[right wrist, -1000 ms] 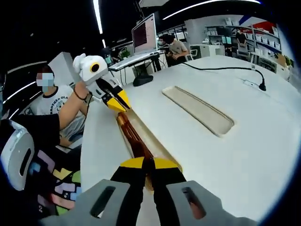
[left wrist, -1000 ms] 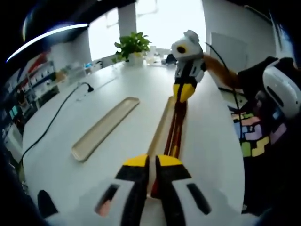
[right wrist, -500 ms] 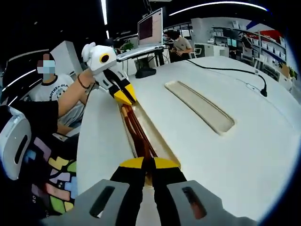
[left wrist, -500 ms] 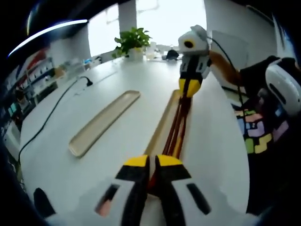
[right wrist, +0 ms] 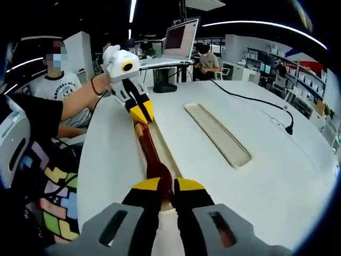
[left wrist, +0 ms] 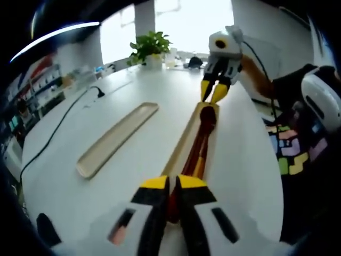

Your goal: Arrange the utensils inside the cutlery case until each visible utensil rests in its matching compartment.

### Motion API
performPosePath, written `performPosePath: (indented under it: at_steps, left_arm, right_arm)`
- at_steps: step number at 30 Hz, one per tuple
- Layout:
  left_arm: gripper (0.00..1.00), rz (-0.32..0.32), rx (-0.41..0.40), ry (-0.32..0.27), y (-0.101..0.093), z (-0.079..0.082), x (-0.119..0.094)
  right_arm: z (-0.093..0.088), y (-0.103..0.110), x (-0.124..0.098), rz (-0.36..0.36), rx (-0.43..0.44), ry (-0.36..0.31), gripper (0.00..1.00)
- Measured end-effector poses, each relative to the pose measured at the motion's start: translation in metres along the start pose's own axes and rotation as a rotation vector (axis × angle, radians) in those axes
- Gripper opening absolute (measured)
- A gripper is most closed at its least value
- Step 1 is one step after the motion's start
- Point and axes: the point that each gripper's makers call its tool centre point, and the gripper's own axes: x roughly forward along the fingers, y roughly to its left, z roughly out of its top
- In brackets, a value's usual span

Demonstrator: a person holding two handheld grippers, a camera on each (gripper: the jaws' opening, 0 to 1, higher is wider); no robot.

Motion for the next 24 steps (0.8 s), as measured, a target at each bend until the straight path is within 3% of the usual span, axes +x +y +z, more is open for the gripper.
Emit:
performPosePath:
  at_steps: [3, 8, 24]
  left_arm:
    - [0.05, 0.003, 0.008, -0.003, -0.001, 0.002, 0.0]
    - [0.05, 0.007, 0.016, -0.01, 0.0, 0.004, 0.0]
    - [0.06, 0.024, 0.021, -0.029, 0.001, 0.005, -0.003]
  right_arm:
    - [0.005, 0.002, 0.004, 0.012, -0.007, -0.008, 0.02]
    - [0.001, 0.004, 0.017, 0.016, -0.047, 0.038, 0.0]
    - [-0.011, 0.005, 0.033, 0.037, -0.034, 0.088, 0.0]
